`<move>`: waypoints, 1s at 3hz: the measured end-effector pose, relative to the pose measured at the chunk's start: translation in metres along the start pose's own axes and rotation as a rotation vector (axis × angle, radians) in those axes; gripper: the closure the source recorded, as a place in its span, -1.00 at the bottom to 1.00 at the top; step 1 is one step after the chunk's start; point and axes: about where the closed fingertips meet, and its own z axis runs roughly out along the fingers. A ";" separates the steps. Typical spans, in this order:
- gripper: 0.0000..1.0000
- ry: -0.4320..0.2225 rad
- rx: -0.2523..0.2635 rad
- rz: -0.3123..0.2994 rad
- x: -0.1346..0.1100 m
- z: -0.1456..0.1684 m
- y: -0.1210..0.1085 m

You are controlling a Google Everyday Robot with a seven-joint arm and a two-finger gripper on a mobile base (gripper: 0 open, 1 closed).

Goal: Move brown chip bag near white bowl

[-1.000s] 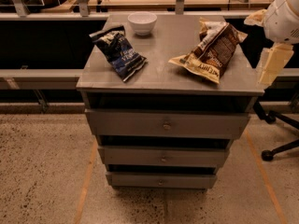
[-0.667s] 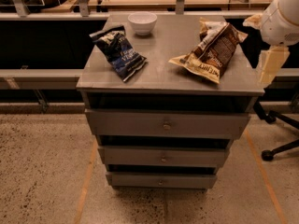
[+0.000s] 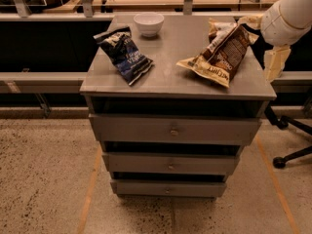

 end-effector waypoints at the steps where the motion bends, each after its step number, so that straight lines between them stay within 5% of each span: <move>1: -1.00 -0.067 0.033 -0.222 -0.022 0.019 -0.030; 3: -1.00 0.024 0.008 -0.522 -0.045 0.064 -0.057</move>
Offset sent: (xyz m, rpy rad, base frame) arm 0.0605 0.0768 -0.0129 -0.2779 -0.1169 0.4917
